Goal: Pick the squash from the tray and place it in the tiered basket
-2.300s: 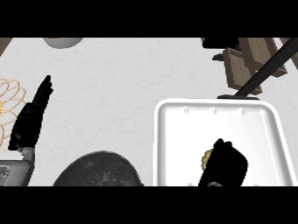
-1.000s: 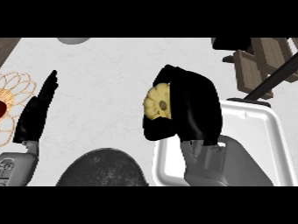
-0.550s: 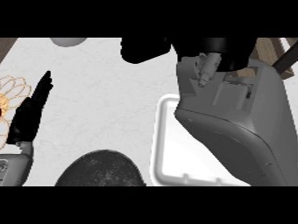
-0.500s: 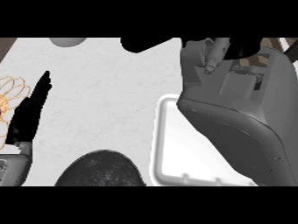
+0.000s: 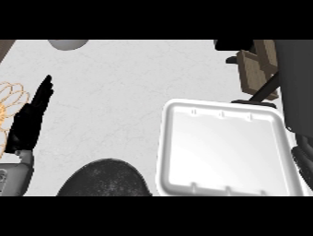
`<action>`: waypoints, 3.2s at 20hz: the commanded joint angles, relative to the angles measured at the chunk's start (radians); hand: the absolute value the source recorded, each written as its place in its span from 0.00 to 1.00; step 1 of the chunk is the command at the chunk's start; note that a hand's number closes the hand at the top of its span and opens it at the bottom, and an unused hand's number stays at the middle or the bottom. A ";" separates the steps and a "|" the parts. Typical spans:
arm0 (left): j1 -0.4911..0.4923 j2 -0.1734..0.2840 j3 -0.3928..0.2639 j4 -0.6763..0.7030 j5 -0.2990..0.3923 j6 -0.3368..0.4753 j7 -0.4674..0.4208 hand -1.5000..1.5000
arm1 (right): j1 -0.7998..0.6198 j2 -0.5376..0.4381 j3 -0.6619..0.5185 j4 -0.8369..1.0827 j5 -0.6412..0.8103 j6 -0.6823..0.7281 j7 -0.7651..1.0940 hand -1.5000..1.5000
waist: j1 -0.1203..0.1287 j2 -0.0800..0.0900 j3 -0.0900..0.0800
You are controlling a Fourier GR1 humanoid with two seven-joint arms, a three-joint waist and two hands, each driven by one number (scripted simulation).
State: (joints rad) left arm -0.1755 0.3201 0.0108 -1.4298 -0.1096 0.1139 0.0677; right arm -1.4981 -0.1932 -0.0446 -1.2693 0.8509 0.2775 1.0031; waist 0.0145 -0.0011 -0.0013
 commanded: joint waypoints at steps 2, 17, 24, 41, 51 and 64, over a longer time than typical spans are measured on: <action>0.002 -0.020 -0.006 -0.018 -0.018 0.018 0.004 0.50 | -0.072 -0.092 -0.027 0.182 0.006 0.054 -0.079 1.00 | 0.002 0.004 0.000; 0.001 -0.036 -0.009 -0.030 -0.042 0.020 0.009 0.50 | -0.019 -0.399 0.084 0.479 0.214 0.042 -0.437 1.00 | 0.002 0.007 0.001; 0.027 -0.039 0.001 -0.021 -0.043 0.002 -0.012 0.50 | 0.019 -0.416 0.040 0.547 0.177 0.045 -0.586 1.00 | -0.002 0.003 0.001; 0.004 -0.044 0.013 -0.027 -0.055 -0.018 0.021 0.50 | 0.145 -0.343 -0.205 0.649 -0.011 -0.057 -0.532 0.00 | -0.002 0.004 0.001; 0.014 -0.029 0.062 -0.010 -0.028 -0.038 -0.014 0.50 | 0.129 -0.413 -0.291 0.479 -0.078 -0.159 -0.511 0.00 | -0.013 0.000 0.001; 0.065 -0.060 0.042 -0.116 -0.061 -0.006 0.065 0.50 | 0.303 -0.665 -0.508 0.279 -0.289 0.135 -0.336 0.00 | -0.041 -0.013 0.002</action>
State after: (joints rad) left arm -0.1275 0.2811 0.0679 -1.4871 -0.1559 0.0856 0.0826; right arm -1.2730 -0.8049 -0.4919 -0.8945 0.6340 0.3216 0.6245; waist -0.0192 -0.0093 0.0002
